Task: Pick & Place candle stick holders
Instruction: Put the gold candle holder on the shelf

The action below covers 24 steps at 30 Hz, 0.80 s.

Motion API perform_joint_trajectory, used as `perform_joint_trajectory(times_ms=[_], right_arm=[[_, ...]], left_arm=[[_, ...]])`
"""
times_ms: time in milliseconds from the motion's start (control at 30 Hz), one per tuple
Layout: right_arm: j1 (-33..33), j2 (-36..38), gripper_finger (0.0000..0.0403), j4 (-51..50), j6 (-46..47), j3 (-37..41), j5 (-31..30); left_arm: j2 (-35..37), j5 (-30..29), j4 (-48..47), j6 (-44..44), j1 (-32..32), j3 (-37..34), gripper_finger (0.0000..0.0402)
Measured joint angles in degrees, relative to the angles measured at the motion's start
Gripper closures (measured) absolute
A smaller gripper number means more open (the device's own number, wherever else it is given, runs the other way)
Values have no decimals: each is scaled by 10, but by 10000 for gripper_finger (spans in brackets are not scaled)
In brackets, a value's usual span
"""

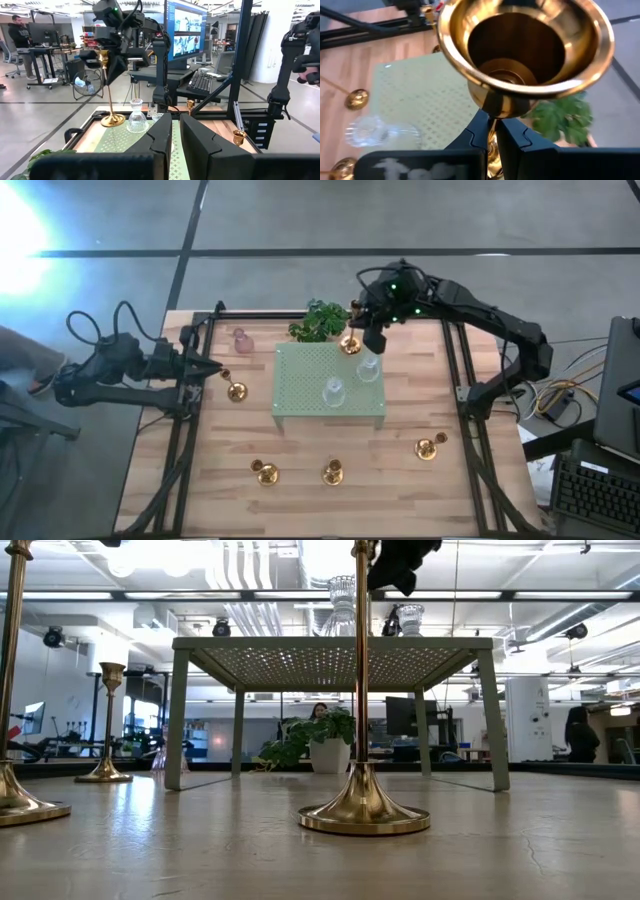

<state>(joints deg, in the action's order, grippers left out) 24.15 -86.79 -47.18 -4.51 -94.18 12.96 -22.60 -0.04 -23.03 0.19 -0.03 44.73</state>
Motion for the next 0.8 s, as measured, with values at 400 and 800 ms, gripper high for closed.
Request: perform_joint_trajectory(times_ms=[400, 800], right_arm=[[-9, -14, 392, 10, -12, 3, 10], [-15, -14, 392, 44, -35, 34, 5]], left_arm=[[0, 0, 0, 0, 0, 0, 356], [0, 0, 0, 0, 0, 0, 356]])
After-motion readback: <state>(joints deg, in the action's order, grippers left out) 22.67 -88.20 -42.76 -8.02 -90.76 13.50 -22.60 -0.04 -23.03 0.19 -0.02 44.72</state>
